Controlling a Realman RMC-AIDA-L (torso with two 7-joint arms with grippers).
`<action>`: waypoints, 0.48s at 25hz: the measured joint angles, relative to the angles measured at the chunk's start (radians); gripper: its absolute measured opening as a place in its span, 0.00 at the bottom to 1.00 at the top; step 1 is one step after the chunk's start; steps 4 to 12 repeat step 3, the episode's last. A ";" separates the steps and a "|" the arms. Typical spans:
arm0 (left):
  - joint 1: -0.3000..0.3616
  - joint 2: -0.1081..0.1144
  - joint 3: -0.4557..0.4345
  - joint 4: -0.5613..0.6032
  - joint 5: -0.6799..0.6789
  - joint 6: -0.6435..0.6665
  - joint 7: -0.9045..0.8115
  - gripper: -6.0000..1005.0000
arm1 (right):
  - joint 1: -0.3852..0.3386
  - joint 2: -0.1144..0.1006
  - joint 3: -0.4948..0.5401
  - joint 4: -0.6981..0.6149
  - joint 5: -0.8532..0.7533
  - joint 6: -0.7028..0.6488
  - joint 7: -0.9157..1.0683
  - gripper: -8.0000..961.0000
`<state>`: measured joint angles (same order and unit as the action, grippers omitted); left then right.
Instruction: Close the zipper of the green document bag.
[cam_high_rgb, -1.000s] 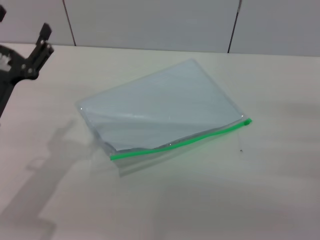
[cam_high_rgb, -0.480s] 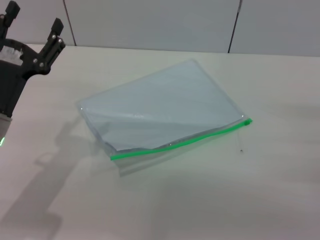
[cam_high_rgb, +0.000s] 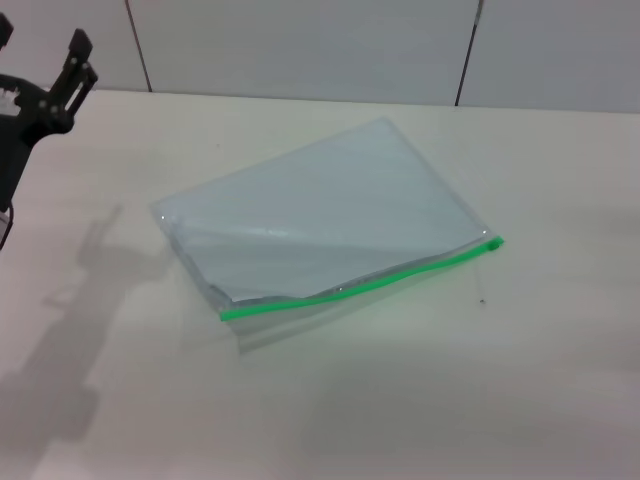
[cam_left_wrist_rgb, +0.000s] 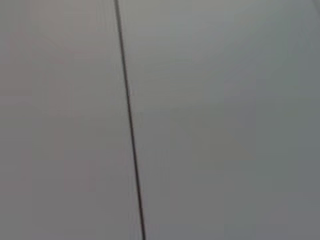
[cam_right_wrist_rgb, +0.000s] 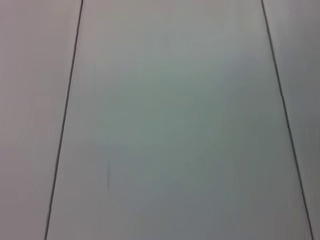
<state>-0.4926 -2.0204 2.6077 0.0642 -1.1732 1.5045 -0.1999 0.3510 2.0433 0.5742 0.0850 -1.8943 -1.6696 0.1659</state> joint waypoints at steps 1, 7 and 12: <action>0.001 0.000 0.000 -0.002 -0.003 -0.013 -0.006 0.86 | 0.002 0.000 -0.001 0.001 0.000 0.006 0.001 0.91; 0.003 -0.001 0.000 -0.007 -0.006 -0.021 -0.010 0.86 | 0.005 0.000 -0.004 0.005 -0.001 0.021 0.005 0.91; 0.003 -0.001 0.000 -0.007 -0.006 -0.021 -0.010 0.86 | 0.005 0.000 -0.004 0.005 -0.001 0.021 0.005 0.91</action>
